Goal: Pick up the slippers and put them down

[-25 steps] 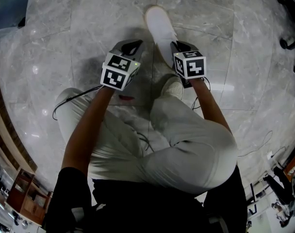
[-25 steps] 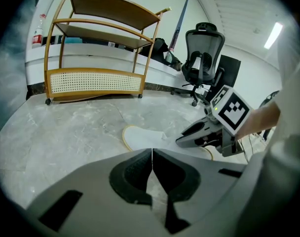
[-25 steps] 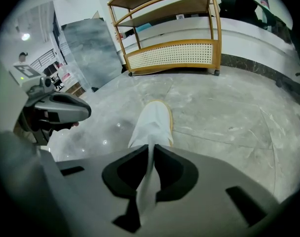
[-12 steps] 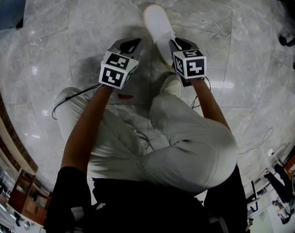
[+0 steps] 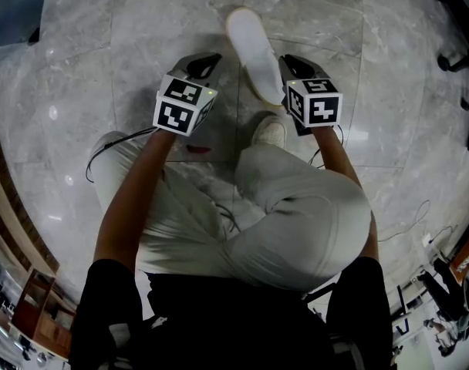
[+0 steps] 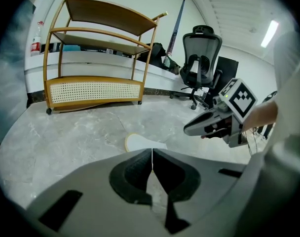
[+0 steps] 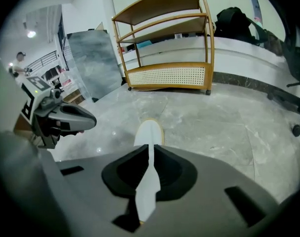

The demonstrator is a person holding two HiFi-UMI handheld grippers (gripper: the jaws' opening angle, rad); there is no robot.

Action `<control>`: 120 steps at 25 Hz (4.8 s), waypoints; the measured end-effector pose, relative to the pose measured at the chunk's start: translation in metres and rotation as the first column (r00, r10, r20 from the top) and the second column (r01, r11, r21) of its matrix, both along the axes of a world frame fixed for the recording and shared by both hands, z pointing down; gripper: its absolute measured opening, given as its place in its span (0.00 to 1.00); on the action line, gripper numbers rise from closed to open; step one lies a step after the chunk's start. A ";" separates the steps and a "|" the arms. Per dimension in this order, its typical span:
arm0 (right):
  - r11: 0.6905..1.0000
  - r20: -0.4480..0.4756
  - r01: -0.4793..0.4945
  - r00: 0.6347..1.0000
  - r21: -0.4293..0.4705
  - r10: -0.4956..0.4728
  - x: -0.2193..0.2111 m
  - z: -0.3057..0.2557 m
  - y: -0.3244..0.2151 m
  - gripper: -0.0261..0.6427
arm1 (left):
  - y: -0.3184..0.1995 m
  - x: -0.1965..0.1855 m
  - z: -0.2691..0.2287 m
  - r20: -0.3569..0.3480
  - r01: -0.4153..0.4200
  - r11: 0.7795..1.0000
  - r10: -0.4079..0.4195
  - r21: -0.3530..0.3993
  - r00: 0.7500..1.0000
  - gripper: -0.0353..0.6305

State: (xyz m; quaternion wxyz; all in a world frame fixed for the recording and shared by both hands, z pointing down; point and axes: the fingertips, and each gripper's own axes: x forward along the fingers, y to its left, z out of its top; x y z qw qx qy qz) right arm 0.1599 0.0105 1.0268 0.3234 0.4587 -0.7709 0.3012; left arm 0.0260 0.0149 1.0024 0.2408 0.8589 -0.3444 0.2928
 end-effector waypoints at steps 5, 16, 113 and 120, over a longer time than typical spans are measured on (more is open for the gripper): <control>0.995 -0.015 0.027 1.000 0.099 -0.025 0.002 -0.048 -0.021 0.04 | -0.016 -0.003 -0.026 0.003 0.011 0.999 -0.011 0.049 1.000 0.06; 0.965 -0.039 0.143 0.990 0.221 -0.138 -0.005 -0.140 -0.045 0.04 | -0.037 0.011 -0.118 -0.083 -0.013 0.990 0.024 0.137 0.996 0.06; 0.788 0.107 0.062 0.981 0.613 -0.161 -0.087 -0.981 0.180 0.04 | 0.171 -0.043 -0.990 -0.291 0.107 0.823 0.073 0.558 0.954 0.06; 0.774 0.123 0.044 0.980 0.632 -0.156 -0.066 -1.001 0.192 0.04 | 0.184 -0.021 -0.999 -0.278 0.095 0.824 0.079 0.558 0.957 0.06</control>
